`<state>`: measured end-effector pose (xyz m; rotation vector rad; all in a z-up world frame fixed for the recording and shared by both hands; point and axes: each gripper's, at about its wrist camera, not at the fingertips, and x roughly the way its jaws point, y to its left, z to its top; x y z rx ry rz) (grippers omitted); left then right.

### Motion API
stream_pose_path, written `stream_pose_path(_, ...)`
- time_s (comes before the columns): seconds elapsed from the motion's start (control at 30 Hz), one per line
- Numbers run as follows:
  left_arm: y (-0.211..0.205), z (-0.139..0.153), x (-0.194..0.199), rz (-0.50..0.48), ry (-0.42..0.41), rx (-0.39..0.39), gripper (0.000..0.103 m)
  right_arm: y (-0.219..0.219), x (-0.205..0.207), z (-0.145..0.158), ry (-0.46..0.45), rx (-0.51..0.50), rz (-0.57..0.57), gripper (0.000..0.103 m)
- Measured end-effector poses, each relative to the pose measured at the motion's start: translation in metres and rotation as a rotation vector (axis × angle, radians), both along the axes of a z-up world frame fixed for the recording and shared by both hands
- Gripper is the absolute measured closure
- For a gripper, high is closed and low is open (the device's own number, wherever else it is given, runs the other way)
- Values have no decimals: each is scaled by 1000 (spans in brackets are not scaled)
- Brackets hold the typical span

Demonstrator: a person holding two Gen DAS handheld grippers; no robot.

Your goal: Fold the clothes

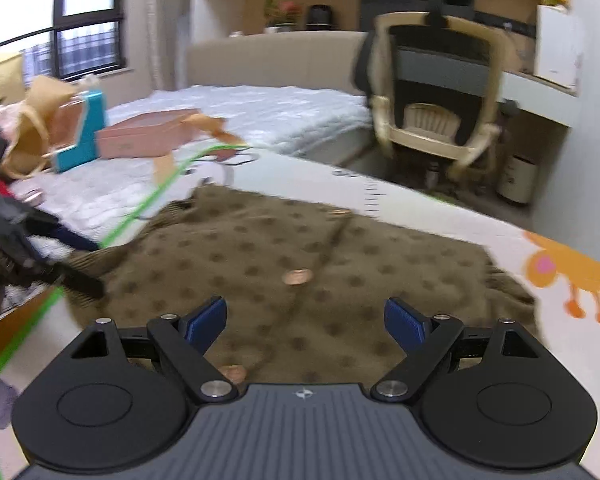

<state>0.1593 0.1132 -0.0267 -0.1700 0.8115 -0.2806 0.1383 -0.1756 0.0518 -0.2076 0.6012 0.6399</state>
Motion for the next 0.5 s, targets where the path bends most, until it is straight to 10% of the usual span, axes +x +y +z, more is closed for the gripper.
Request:
stream_pose_path(0.17, 5, -1, 2, 25, 6, -93, 6, 12, -3, -23, 61, -91, 15, 16)
stream_pose_path(0.5, 13, 4, -28, -15, 36, -113, 80, 3, -1, -2, -1, -111, -11, 16)
